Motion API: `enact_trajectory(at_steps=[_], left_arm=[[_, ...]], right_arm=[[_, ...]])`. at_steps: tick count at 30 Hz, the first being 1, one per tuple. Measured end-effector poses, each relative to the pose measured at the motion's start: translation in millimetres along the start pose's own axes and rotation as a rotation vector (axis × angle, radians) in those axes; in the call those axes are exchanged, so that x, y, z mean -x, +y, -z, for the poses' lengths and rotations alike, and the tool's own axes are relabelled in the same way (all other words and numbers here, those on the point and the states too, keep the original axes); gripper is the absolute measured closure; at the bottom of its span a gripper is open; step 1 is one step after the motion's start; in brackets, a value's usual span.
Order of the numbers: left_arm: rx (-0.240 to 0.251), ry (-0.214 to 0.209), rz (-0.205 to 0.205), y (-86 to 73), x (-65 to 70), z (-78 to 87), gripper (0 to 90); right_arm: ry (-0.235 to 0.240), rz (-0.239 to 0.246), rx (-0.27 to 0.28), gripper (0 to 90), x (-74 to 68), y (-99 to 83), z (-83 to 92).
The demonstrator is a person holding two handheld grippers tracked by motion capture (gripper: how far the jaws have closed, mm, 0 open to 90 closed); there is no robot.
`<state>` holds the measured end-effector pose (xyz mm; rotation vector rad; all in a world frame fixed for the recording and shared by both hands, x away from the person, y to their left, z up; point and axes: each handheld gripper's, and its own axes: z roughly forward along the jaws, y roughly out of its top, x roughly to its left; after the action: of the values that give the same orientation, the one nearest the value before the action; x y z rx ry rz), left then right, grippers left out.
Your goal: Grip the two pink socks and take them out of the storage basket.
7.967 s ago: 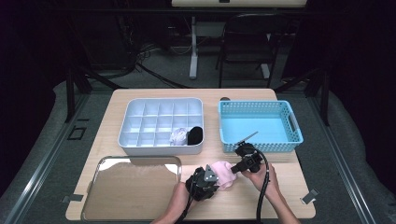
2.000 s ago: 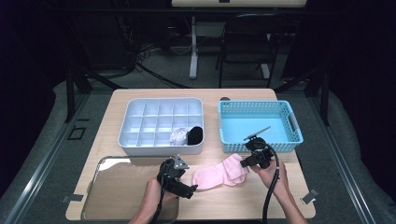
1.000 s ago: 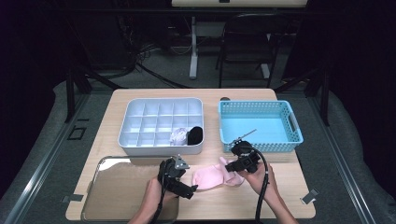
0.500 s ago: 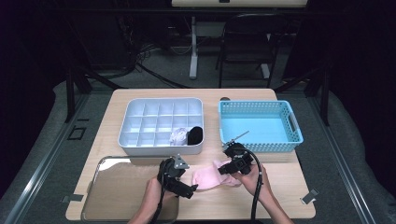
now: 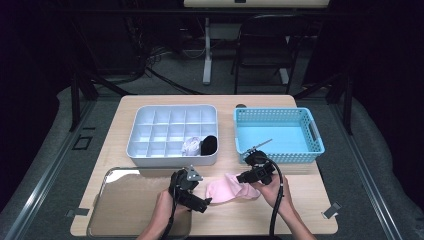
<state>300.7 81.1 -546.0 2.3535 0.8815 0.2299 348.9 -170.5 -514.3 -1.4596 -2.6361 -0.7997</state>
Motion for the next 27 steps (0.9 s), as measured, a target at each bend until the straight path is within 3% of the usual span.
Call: enact_trajectory(at_steps=[7,13,18,27], left_arm=[[0.000,-0.010,0.002,-0.4,0.2,-0.7,0.2],[-0.004,-0.010,-0.003,-0.9,0.8,-1.0,0.2],[-0.010,-0.018,-0.010,-0.6,2.0,-2.1,0.2],[-0.017,-0.020,-0.008,0.1,4.6,-4.4,0.3]], right_arm=[[-0.010,-0.001,-0.088,67.2,-1.4,0.2,-22.4],[-0.038,0.032,-0.140,79.3,-7.6,0.7,-35.4],[-0.030,0.038,-0.115,84.5,-10.0,2.4,-28.7],[0.030,0.042,-0.058,84.0,-16.6,3.4,-11.9]])
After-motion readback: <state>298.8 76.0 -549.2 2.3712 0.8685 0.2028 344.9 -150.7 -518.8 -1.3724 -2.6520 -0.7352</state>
